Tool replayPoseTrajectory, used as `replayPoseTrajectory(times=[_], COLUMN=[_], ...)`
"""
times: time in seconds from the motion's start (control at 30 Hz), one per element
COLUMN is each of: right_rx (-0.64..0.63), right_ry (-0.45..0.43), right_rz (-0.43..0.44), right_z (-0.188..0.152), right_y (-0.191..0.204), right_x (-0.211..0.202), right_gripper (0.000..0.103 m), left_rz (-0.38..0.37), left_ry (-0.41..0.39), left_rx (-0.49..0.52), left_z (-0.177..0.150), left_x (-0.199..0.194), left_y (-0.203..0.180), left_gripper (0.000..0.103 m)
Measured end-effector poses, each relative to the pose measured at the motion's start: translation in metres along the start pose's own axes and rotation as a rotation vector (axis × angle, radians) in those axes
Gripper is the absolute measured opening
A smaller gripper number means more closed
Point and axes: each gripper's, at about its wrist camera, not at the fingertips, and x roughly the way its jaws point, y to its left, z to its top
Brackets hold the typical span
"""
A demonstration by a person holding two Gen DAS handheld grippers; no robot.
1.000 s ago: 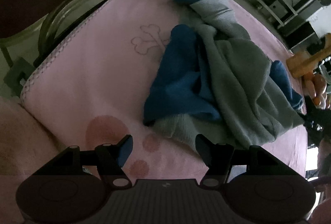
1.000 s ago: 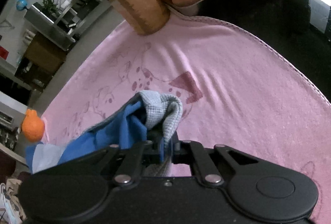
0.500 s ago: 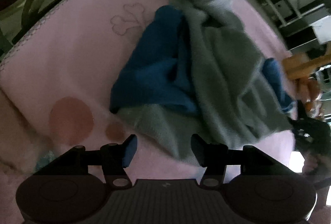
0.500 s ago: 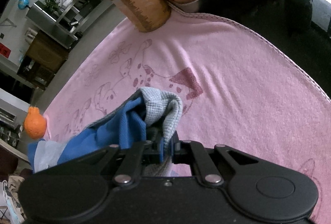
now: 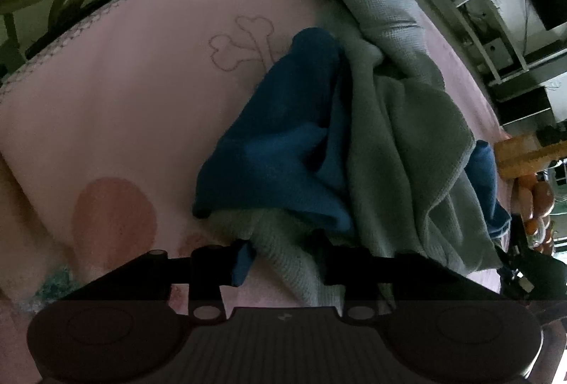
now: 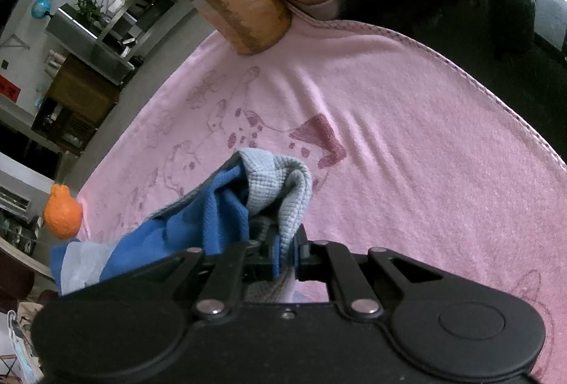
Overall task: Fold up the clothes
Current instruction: 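Lift the sweatshirt with both tools and shake it out in the air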
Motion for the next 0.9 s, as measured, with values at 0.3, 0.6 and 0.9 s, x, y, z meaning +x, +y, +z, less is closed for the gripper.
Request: replayPoseTrajectory(times=[0.3,0.6,0.9], right_rx=[0.047,0.241,0.100], right_ry=[0.005,-0.021,-0.385], right_rz=[0.016,0.321,0.654], right_z=[0.001,0.015,-0.003], right_y=[-0.009,0.014,0.051], right_x=[0.014,-0.059,-0.294], right_gripper=[0.005,0.004,0.004], left_rz=[0.001,-0.167,-0.627], left_ry=[-0.072,-0.282,-0.653], left_rx=[0.202,0.299,0.172], left_z=[0.000,0.094,0.083], left_x=[-0.027,-0.146,-0.354], left_y=[-0.025,-0.088,-0.046], left_gripper=[0.003,0.002,0.003])
